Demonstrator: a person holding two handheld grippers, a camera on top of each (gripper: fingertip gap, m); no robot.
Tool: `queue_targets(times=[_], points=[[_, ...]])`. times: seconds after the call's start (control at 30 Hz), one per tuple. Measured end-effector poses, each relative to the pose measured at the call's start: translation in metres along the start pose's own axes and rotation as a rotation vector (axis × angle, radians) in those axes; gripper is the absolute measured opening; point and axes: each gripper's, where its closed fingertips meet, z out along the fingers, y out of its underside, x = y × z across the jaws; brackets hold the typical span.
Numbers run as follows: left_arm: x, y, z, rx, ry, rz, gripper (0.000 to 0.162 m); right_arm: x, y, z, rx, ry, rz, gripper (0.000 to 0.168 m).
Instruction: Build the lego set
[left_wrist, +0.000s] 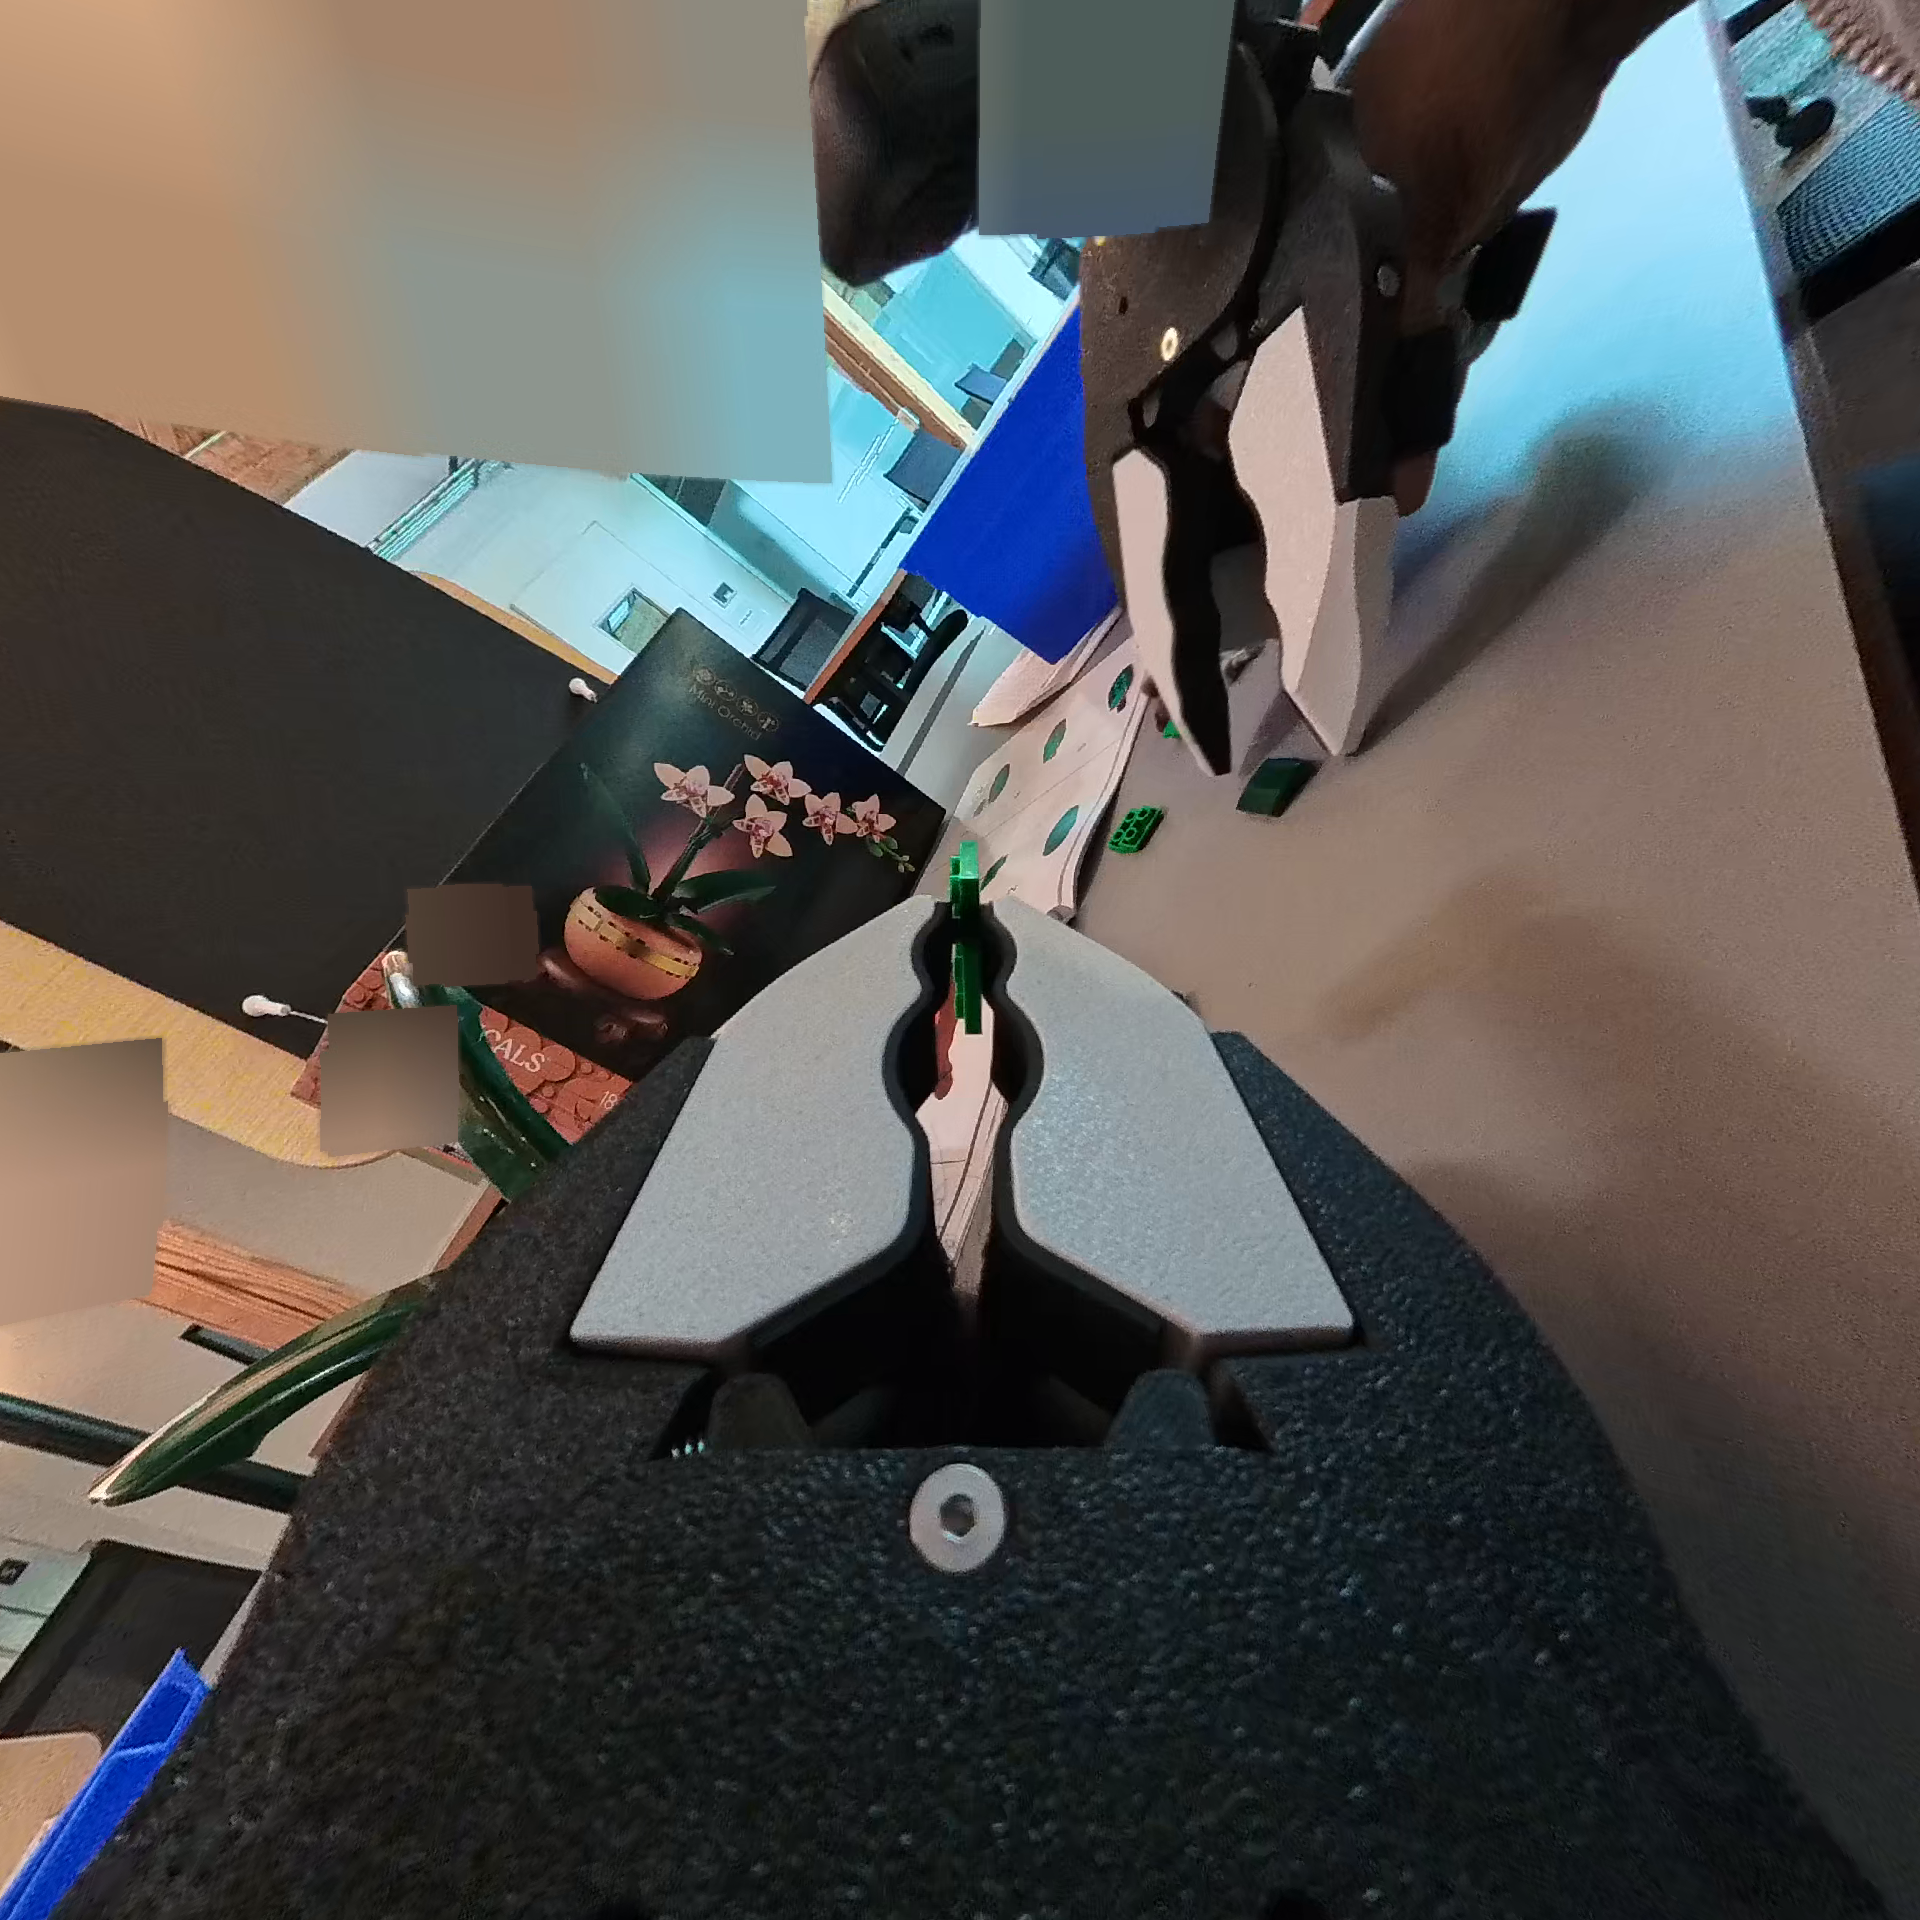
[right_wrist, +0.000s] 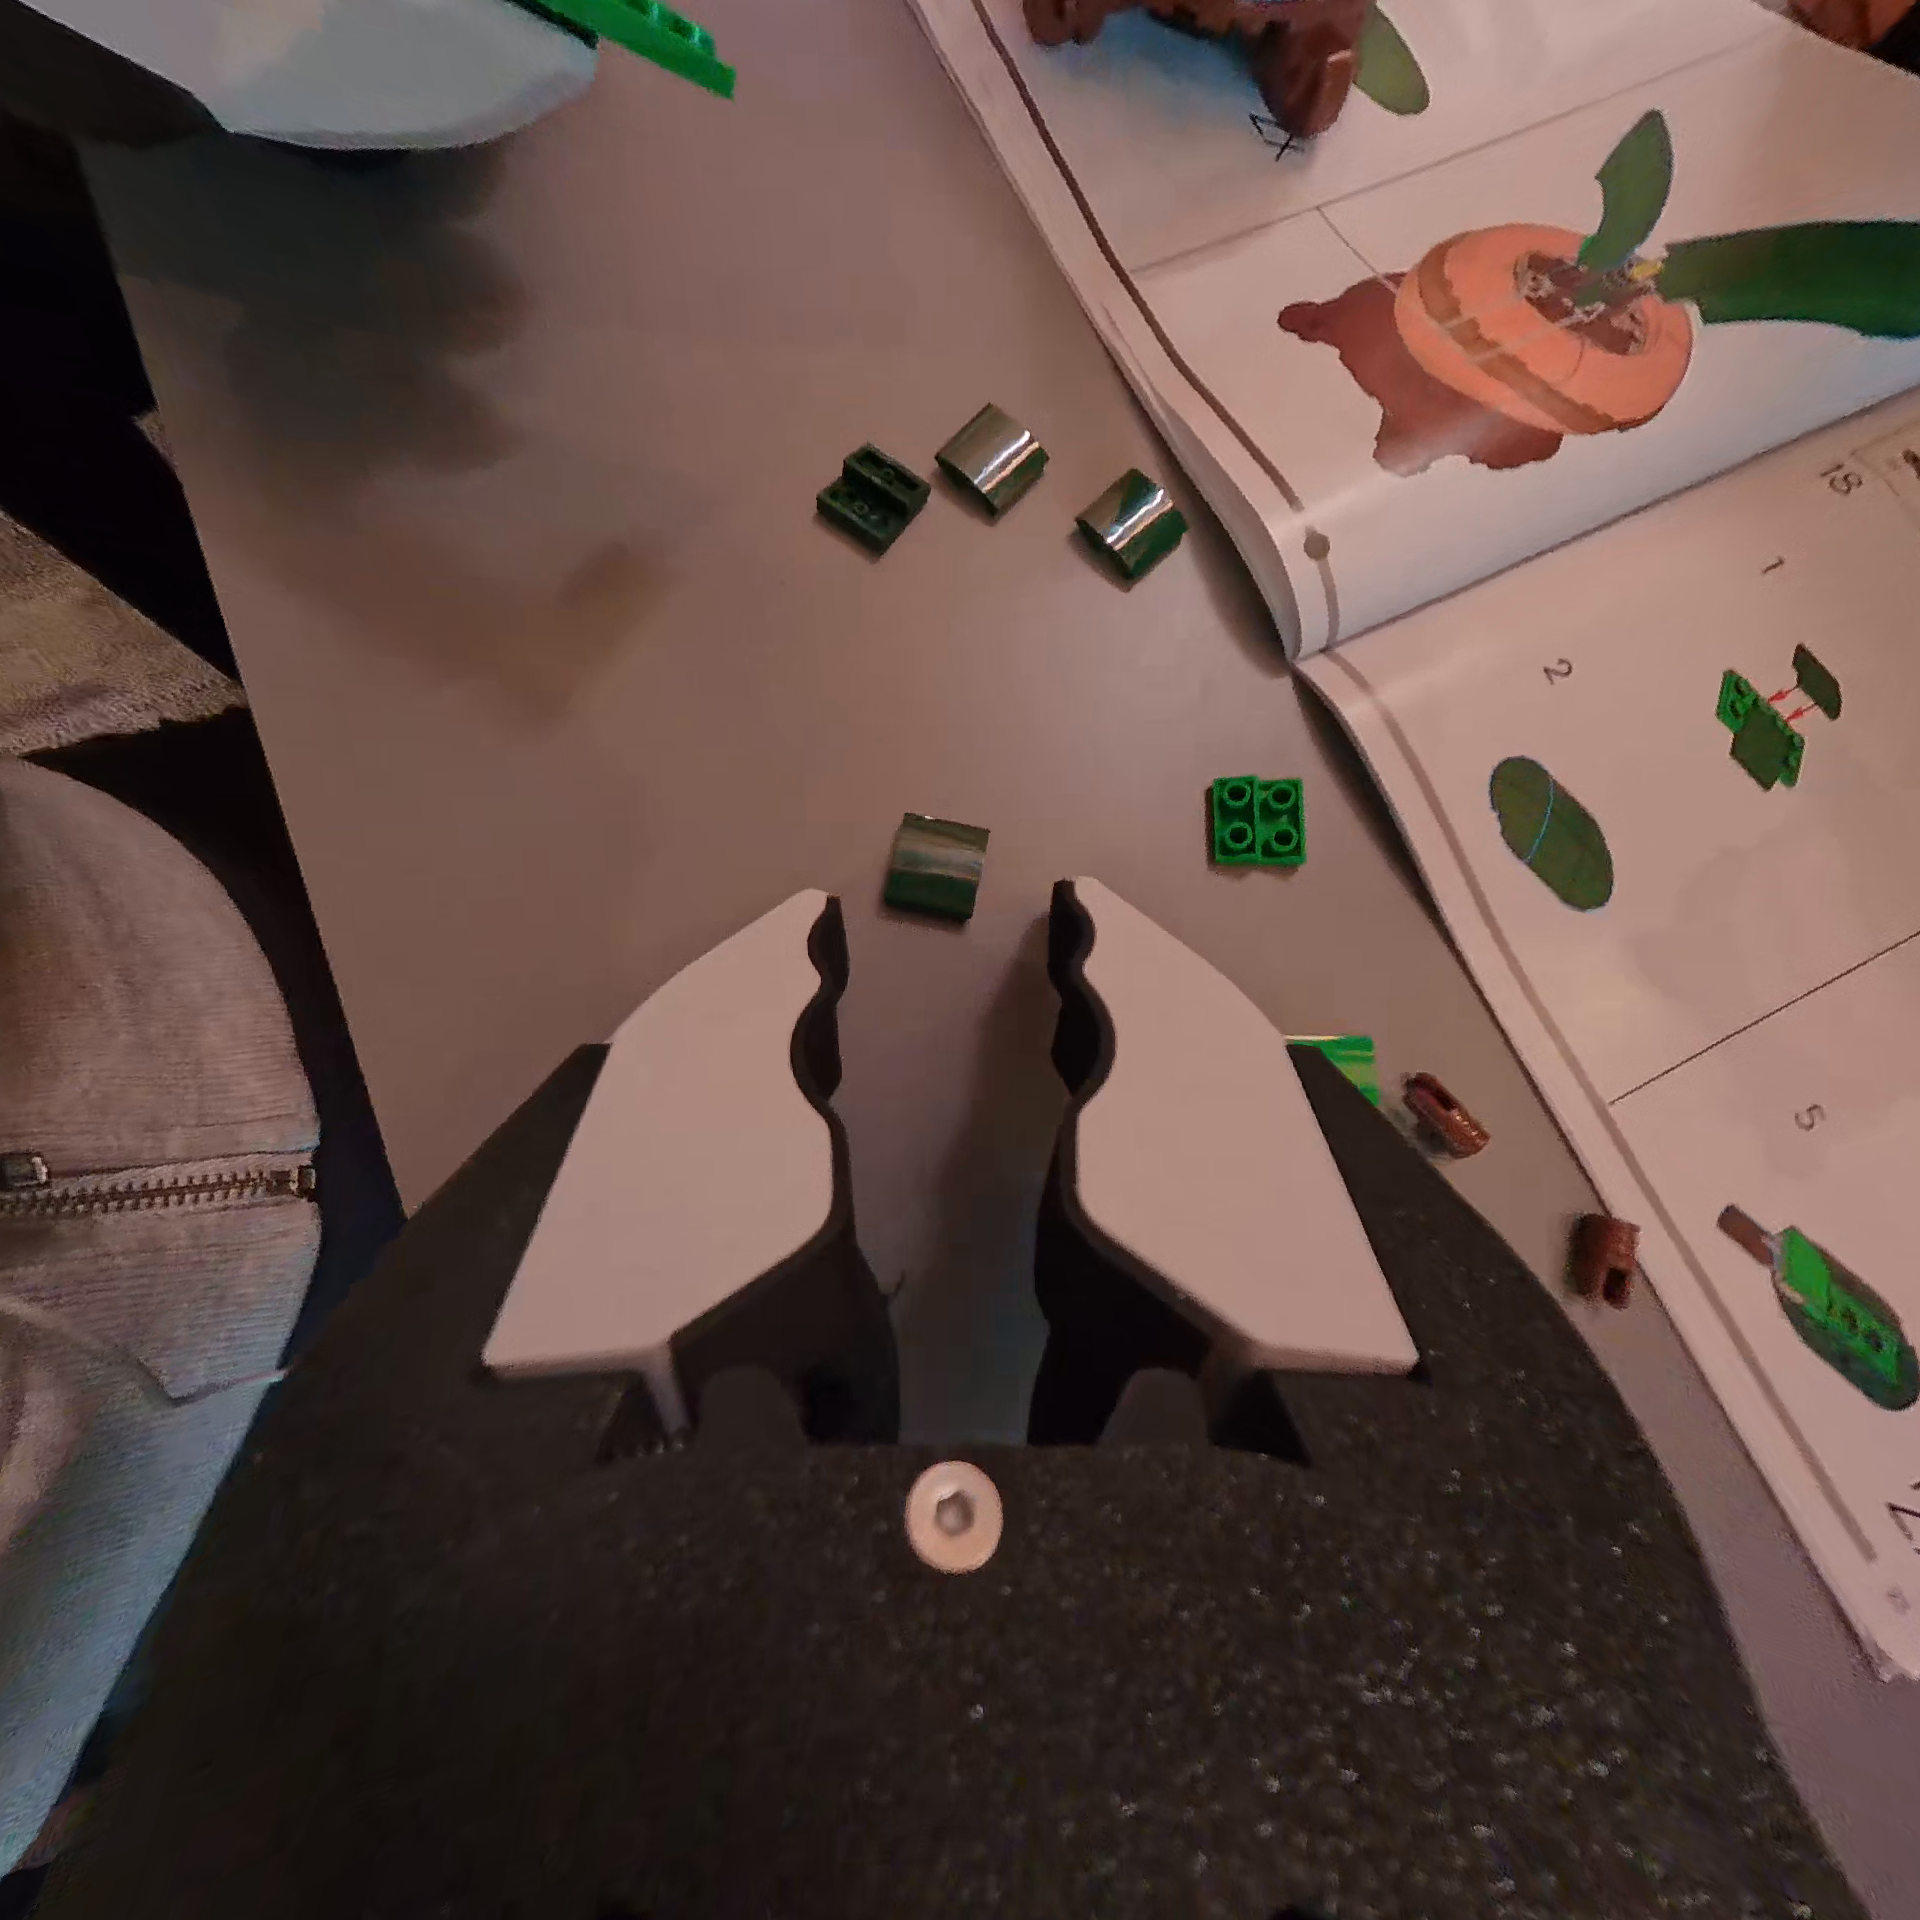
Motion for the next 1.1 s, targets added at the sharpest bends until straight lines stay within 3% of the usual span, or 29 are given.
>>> queue_targets(times=[0.57, 0.67, 0.8, 0.93, 1.1], points=[[0.002, -0.001, 0.0, 0.007, 0.005, -0.009, 0.003, 0.001, -0.002, 0.004, 0.008, -0.023, 0.054, 0.032], [0.002, -0.002, 0.0, 0.012, 0.009, -0.012, 0.003, -0.003, -0.005, 0.007, 0.014, -0.043, 0.042, 0.018], [-0.004, -0.012, -0.003, 0.076, -0.001, -0.08, 0.004, -0.004, -0.007, 0.007, 0.013, -0.094, 0.04, 0.016], [-0.012, -0.032, -0.013, 0.228, 0.024, -0.242, 0.003, -0.014, -0.021, -0.001, 0.094, -0.291, 0.114, 0.016], [-0.005, -0.049, -0.019, 0.331, 0.072, -0.255, 0.004, -0.047, -0.085, -0.046, 0.341, -0.711, 0.211, 0.015]])
